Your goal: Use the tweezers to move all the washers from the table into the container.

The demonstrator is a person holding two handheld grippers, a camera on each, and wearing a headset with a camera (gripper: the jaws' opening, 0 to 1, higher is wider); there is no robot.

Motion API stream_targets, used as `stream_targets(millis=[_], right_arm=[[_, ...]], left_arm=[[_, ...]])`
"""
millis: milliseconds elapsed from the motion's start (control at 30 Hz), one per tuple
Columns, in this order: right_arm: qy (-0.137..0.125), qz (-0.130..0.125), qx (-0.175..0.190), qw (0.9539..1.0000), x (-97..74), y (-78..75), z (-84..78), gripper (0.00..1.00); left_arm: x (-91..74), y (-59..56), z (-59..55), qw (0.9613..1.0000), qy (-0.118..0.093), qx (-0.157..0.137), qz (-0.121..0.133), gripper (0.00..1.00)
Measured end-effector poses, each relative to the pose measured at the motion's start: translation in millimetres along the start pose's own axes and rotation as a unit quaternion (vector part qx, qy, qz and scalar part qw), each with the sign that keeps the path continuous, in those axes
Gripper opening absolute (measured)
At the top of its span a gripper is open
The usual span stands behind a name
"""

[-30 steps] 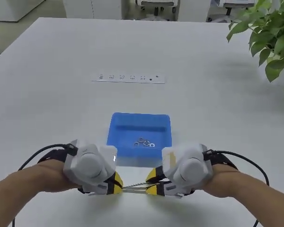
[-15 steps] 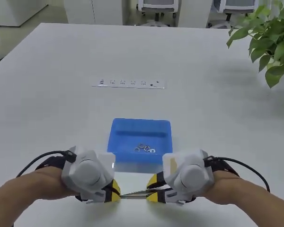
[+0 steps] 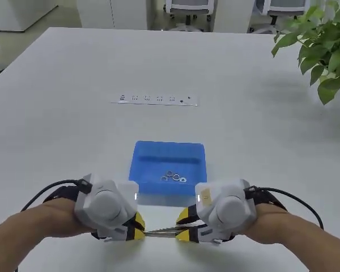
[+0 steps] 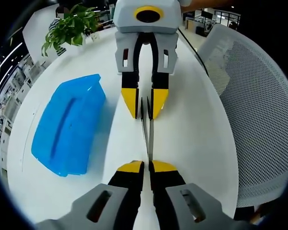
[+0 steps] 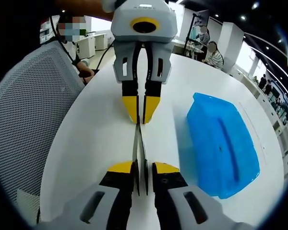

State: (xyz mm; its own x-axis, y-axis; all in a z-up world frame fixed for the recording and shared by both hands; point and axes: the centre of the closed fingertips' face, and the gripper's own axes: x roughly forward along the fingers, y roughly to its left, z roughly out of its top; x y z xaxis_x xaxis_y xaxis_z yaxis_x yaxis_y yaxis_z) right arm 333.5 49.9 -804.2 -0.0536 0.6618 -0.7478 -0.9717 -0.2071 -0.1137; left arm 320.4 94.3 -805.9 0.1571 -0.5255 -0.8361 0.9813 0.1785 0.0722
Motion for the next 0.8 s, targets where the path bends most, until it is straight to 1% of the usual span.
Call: stream_targets(millis=[500, 800], right_arm=[[0.005, -0.002, -0.007, 1.0, -1.2, -3.0, -2.0, 0.2], [0.013, -0.006, -0.012, 0.9998, -4.3, -4.1, -4.6, 0.25]], left_arm=[[-0.3, 1.3, -1.1, 1.0, 0.0, -0.003, 0.004, 0.13], [-2.9, -0.3, -2.9, 0.9999, 0.003, -0.006, 0.007, 0.17]])
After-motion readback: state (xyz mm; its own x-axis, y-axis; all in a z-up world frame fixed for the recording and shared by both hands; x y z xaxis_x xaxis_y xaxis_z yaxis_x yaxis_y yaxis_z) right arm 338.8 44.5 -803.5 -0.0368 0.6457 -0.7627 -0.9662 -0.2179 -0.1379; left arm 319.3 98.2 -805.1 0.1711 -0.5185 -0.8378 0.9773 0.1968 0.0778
